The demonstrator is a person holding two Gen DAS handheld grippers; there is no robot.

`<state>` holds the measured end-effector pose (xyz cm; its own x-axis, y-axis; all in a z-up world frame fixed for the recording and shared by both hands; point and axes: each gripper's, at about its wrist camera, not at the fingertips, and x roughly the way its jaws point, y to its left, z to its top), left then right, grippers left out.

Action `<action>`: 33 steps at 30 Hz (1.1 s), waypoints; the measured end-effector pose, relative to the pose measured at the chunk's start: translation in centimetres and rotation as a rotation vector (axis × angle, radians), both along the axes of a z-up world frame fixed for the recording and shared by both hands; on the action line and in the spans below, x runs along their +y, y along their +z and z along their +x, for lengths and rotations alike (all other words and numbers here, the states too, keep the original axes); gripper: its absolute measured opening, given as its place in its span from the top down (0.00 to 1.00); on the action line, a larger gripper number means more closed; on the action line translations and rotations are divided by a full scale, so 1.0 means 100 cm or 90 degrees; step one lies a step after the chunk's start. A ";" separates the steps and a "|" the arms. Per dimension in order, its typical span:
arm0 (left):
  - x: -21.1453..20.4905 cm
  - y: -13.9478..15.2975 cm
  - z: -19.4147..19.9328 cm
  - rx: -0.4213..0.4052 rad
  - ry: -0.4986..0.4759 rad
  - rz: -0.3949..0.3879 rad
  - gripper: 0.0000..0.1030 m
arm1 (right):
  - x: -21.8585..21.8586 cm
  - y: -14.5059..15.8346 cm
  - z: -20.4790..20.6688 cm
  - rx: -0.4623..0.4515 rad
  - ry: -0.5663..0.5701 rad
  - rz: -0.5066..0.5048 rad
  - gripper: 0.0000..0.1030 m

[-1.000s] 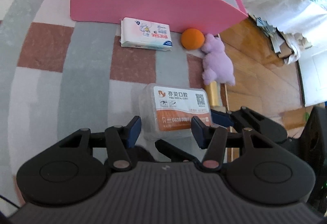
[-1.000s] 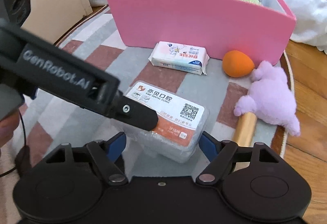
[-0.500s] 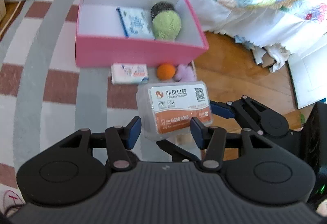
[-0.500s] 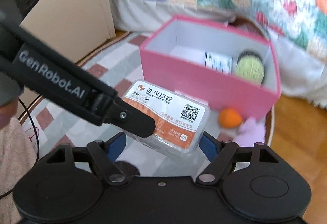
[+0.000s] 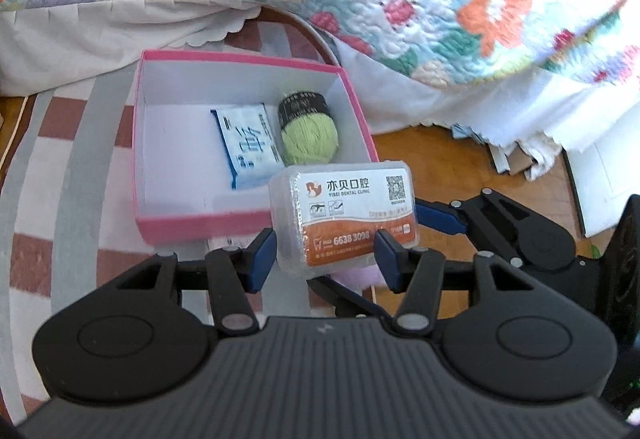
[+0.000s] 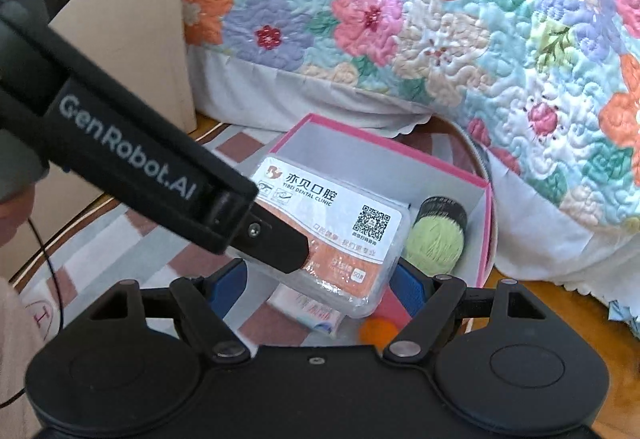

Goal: Organize objects
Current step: 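Carry the dental box with the left tool into the pink box and release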

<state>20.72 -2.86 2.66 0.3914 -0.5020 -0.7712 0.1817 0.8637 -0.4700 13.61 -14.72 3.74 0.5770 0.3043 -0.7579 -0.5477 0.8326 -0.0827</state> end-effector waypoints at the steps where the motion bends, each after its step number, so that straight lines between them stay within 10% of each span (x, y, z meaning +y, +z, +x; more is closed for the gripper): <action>1: -0.001 -0.002 0.008 0.005 0.005 0.001 0.49 | -0.001 -0.002 0.008 0.004 0.002 -0.002 0.20; 18: -0.009 -0.129 0.122 0.157 0.060 -0.020 0.49 | -0.039 -0.124 0.150 0.256 -0.083 0.156 0.20; 33: -0.012 -0.176 0.124 0.216 0.106 -0.054 0.52 | -0.040 -0.166 0.168 0.340 -0.070 0.112 0.21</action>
